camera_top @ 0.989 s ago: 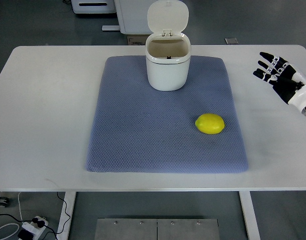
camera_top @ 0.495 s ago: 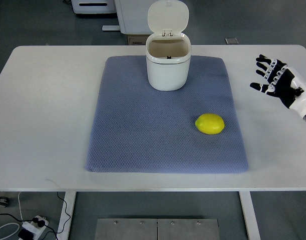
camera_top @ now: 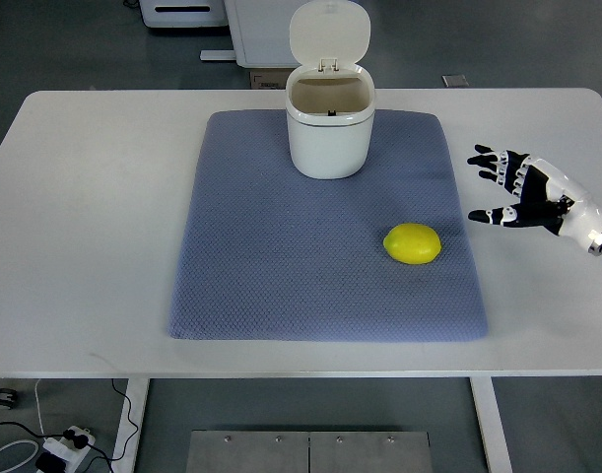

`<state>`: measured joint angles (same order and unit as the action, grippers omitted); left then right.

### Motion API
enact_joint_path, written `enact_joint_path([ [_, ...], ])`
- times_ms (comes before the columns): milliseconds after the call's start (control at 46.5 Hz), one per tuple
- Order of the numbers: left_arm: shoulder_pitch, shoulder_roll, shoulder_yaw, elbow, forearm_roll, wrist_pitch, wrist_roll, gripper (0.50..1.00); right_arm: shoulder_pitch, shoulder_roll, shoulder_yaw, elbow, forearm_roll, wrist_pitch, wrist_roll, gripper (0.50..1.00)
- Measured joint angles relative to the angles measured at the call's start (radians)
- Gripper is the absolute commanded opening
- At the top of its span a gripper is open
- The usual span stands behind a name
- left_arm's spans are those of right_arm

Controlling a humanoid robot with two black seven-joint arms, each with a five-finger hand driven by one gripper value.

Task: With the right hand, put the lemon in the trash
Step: 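Reach the right hand toward the yellow lemon on the mat, then close the right hand fingers around the yellow lemon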

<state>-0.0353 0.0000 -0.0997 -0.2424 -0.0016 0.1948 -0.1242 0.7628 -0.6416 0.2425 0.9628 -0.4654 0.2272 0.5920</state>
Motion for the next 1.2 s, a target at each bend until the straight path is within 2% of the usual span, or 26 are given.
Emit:
enact_joint_path([
  [280,0.0,0.0,0.0,0.0,0.0,0.0,0.0,1.0,0.054,0.003,-0.097,0.056,-0.084,-0.052,-0.002,1.0],
  [710,0.0,0.0,0.0,0.0,0.0,0.0,0.0,1.0,0.169,0.013,-0.317,0.106,-0.085,-0.183,-0.02,1.0],
  [1204,0.0,0.0,0.0,0.0,0.0,0.0,0.0,1.0,0.17,0.038,-0.336,0.104,-0.097,-0.203,-0.035,1.0],
])
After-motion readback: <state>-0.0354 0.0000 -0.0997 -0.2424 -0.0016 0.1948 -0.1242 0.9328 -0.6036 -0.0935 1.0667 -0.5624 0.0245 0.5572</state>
